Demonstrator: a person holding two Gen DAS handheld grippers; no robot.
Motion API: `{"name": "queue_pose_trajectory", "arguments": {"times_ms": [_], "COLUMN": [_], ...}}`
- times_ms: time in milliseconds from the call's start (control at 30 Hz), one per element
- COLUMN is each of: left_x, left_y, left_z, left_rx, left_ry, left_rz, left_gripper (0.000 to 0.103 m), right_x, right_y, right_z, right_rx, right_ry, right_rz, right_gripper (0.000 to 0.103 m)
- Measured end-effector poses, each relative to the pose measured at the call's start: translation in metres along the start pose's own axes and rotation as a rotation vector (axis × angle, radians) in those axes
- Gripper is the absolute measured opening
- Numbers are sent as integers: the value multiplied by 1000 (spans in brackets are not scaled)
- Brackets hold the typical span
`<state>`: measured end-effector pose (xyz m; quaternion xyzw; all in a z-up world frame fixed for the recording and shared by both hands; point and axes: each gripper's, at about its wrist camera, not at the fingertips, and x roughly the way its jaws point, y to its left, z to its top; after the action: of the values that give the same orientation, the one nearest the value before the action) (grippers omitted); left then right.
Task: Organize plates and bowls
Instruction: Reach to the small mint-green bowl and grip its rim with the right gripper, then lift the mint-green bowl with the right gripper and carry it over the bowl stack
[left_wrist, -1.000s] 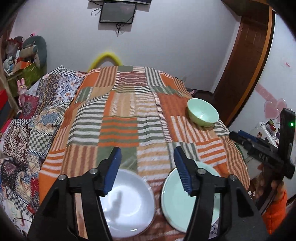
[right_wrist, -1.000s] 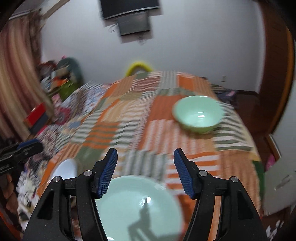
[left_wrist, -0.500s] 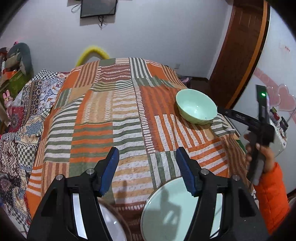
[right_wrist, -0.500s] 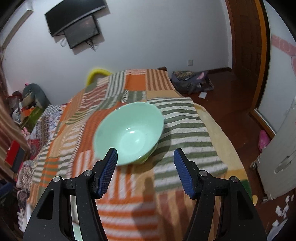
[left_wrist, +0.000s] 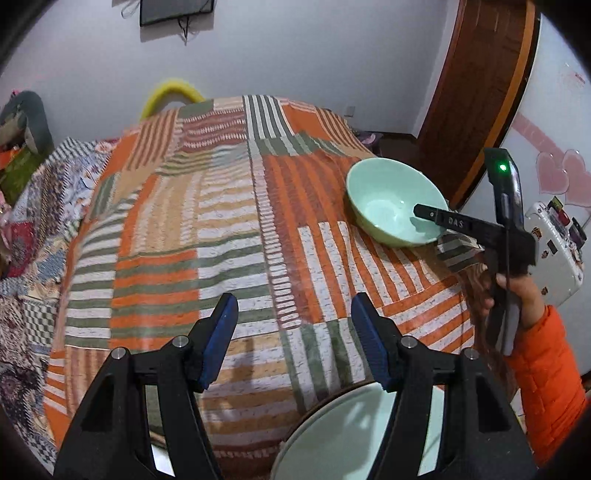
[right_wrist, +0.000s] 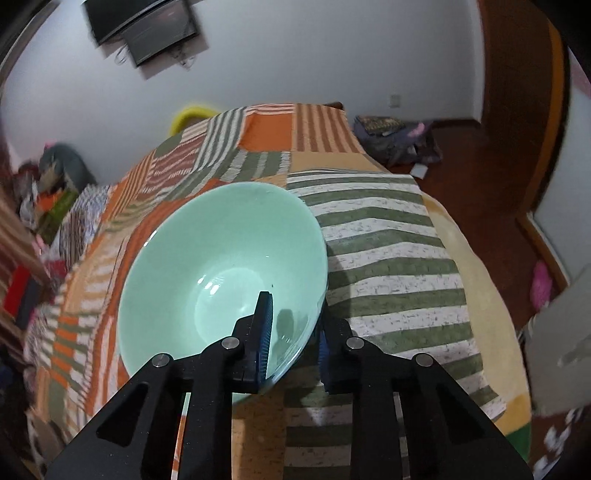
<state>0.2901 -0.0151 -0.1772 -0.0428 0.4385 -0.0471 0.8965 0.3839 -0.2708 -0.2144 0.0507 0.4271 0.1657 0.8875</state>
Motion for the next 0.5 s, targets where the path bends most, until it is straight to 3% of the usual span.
{"name": "queue_pose_trajectory", "arguments": {"times_ms": [233,500], "left_x": [27,54], "left_y": [-4,-17], "left_z": [6,5], "left_rx": [-54,-44], "left_ry": [62,119], "left_rz": [-45,-64], "left_gripper": [63,59], "right_x": [-17,-26], "right_y": [21,30], "right_z": [-28,-52], "right_rx": [-96,-84], "right_ry": [44,83], "right_rz": [93,159], "right_gripper": [20,21]}}
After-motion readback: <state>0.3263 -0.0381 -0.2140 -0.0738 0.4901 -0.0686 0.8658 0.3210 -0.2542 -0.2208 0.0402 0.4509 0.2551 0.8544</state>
